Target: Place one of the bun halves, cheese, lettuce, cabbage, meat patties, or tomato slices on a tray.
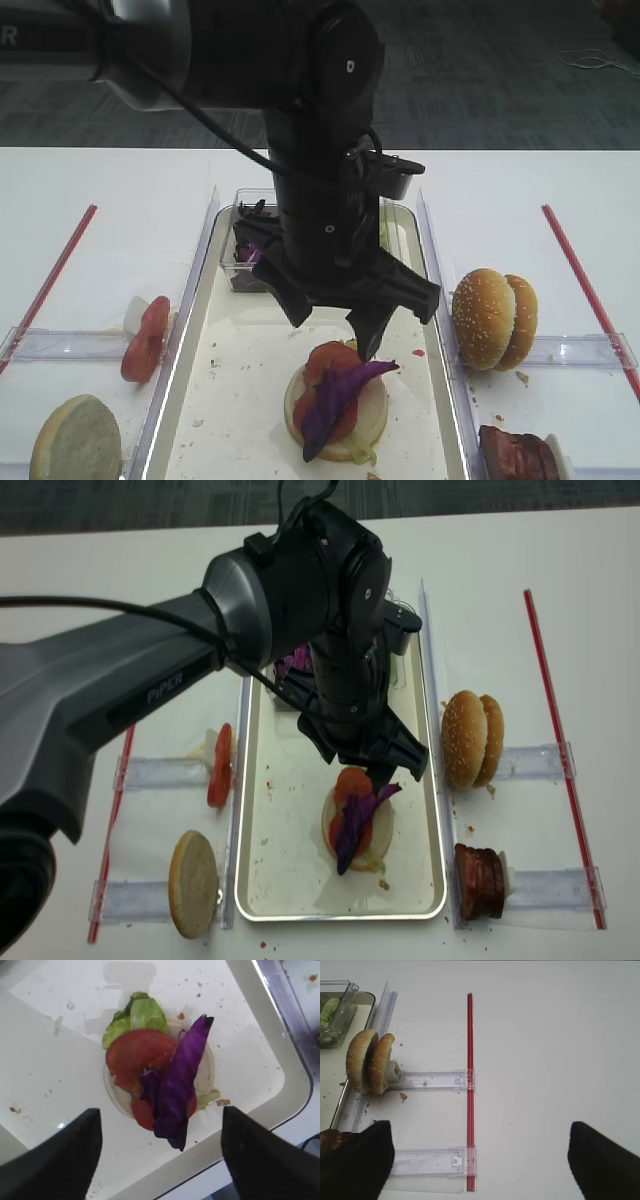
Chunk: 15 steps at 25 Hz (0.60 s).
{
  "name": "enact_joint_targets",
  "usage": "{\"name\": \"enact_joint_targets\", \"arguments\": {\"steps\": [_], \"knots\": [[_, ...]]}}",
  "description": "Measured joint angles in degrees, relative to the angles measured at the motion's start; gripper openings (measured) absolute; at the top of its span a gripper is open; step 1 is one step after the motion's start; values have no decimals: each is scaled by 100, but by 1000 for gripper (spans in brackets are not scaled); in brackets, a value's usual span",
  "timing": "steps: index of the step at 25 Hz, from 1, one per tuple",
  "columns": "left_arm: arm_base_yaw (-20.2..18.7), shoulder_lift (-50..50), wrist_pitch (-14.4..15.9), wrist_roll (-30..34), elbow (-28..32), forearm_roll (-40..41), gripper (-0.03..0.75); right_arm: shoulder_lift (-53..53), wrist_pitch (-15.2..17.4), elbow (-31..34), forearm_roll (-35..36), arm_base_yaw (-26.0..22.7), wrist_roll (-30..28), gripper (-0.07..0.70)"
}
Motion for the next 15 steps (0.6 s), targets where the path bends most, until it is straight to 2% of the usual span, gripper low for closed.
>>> {"name": "enact_joint_targets", "arguments": {"steps": [9,15], "knots": [[26,0,0,-35,0,-9,475,0,0,0,0,0,0,692],[423,0,9,-35,0,-1,475,0,0,0,0,0,0,692]]}}
